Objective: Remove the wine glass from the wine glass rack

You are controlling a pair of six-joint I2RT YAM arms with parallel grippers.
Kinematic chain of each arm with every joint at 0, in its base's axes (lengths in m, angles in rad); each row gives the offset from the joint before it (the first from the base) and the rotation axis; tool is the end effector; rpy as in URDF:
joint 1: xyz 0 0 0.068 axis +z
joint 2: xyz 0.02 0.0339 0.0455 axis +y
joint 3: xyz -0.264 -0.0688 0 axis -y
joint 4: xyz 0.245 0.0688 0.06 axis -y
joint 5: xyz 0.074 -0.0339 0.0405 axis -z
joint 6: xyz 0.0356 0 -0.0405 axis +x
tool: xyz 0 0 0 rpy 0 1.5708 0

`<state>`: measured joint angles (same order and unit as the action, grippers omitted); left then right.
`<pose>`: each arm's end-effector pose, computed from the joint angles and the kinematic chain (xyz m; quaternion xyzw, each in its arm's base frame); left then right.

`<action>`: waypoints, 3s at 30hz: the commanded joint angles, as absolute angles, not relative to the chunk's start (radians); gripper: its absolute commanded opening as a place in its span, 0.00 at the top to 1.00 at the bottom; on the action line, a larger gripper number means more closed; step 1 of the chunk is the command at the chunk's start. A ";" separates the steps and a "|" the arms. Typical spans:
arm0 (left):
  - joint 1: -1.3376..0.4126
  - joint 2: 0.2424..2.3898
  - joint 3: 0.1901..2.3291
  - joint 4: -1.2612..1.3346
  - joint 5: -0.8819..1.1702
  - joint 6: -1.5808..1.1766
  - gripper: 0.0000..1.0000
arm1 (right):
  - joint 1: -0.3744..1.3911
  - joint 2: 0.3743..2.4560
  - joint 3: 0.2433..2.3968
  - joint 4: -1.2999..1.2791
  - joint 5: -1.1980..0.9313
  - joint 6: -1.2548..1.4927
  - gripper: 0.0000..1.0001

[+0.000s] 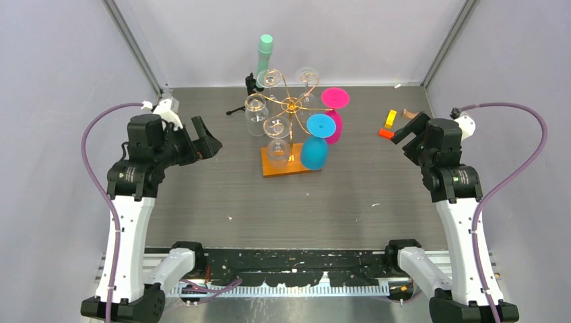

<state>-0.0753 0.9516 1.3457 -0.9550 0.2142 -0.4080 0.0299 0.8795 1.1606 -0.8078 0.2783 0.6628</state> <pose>0.1610 -0.0197 0.4201 -0.0931 0.8667 -0.2059 0.4446 0.1642 -0.0049 0.3881 0.3329 0.7943 0.0546 0.5053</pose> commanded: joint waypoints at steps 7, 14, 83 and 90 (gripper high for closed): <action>-0.073 0.908 1.325 -0.857 0.429 -0.409 0.00 | 0.029 0.887 1.157 -0.817 0.047 0.643 0.04; -0.072 0.930 1.362 -0.784 0.500 -0.500 0.00 | 0.029 0.884 1.145 -0.796 -0.073 0.688 0.08; -0.149 1.235 1.329 -0.325 0.533 -1.220 0.61 | 0.030 0.832 1.045 -0.743 -0.020 0.800 0.34; -0.150 1.230 1.316 -0.312 0.566 -1.216 0.60 | 0.031 0.834 1.038 -0.744 -0.011 0.807 0.34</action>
<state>-0.1452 1.2640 1.3052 -0.3279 0.5243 -1.2427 0.0299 0.8467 1.0393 -0.7475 -0.0357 0.8009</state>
